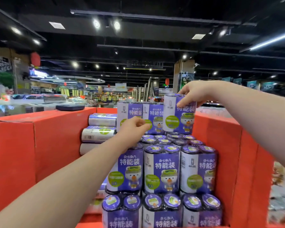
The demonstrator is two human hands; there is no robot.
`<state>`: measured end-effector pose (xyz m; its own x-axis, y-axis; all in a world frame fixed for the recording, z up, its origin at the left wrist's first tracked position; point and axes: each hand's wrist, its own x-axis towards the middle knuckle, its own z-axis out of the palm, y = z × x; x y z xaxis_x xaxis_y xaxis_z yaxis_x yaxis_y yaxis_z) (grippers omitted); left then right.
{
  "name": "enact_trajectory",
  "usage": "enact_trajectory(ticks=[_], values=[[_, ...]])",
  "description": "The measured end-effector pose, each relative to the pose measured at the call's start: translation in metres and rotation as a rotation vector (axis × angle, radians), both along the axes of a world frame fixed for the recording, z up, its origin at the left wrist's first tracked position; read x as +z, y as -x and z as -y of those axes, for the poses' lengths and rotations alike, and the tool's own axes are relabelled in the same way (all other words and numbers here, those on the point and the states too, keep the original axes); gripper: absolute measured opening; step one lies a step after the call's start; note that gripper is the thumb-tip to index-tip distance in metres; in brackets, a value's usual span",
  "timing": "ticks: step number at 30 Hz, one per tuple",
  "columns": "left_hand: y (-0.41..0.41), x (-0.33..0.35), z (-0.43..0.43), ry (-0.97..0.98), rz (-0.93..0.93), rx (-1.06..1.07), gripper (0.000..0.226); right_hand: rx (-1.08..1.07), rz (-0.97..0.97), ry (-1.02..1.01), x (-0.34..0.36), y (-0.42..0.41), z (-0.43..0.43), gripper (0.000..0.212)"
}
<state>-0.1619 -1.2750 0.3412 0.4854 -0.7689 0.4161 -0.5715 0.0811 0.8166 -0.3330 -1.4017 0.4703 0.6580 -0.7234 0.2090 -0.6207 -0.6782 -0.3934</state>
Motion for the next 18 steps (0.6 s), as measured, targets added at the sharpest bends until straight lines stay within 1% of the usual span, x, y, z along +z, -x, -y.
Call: enact_trajectory(ticks=[3, 5, 9, 13, 18], values=[[0.001, -0.002, -0.001, -0.084, -0.006, -0.015, 0.020, -0.106, -0.137, 0.165, -0.002, -0.003, 0.016, 0.054], [0.003, -0.002, -0.002, -0.102, 0.006, -0.030, 0.012, -0.147, -0.225, 0.299, -0.008, -0.008, 0.023, 0.063], [0.002, -0.002, -0.002, -0.124, 0.010, -0.033, 0.008, -0.156, -0.241, 0.372, -0.020, -0.020, 0.032, 0.057], [0.001, -0.002, -0.001, -0.120, -0.005, -0.022, 0.008, -0.185, -0.252, 0.376, -0.027, -0.029, 0.037, 0.059], [0.000, -0.004, 0.001, -0.124, 0.013, -0.018, 0.009, -0.271, -0.260, 0.502, -0.037, -0.031, 0.045, 0.055]])
